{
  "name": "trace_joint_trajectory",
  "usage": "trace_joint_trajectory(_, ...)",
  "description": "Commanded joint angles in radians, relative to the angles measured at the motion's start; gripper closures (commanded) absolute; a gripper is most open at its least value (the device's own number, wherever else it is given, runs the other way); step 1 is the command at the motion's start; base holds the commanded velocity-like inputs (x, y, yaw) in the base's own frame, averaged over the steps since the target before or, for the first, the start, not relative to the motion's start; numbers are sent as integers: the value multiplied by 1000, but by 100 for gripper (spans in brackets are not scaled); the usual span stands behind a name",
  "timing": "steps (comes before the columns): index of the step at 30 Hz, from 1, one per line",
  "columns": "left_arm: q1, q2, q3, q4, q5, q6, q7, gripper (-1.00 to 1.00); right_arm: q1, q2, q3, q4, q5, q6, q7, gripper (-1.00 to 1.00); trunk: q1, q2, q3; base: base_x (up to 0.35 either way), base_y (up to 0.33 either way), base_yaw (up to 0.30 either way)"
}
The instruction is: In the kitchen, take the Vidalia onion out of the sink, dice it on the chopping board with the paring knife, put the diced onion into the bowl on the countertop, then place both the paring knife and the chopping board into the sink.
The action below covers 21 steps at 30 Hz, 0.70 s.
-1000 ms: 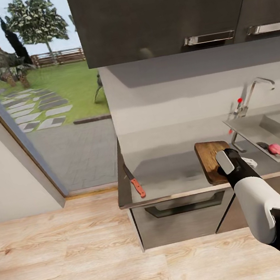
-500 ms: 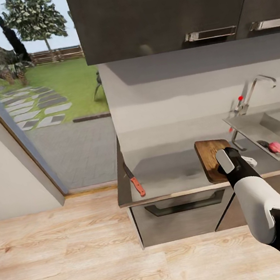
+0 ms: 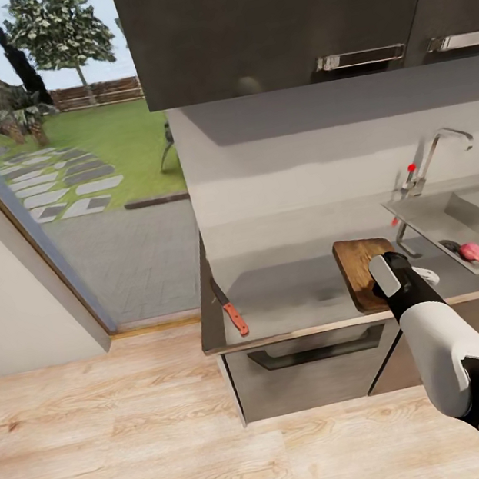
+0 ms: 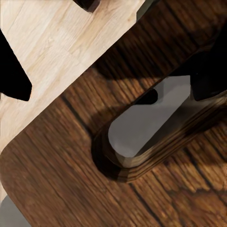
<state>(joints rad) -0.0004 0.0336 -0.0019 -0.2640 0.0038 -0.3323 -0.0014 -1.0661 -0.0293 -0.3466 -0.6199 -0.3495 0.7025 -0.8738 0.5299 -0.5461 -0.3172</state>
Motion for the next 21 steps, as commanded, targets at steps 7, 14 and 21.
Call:
trace_joint_trajectory(7, 0, 0, 0, -1, 0, -2, 0, -100, 0, -1, -1, 19, -2, 12, -7, 100, 1, -1, -2, 0, 0, 0)
trace_joint_trajectory(14, 0, 0, 0, -1, -1, -2, 0, -100, 0, -2, -2, 19, -1, 12, -7, 100, 1, -1, -2, 0, 0, 0)
trace_joint_trajectory(21, 0, 0, 0, -1, 0, -2, 0, -100, 0, -3, -2, 19, -1, 12, -7, 100, 1, -1, 1, 0, 0, -6)
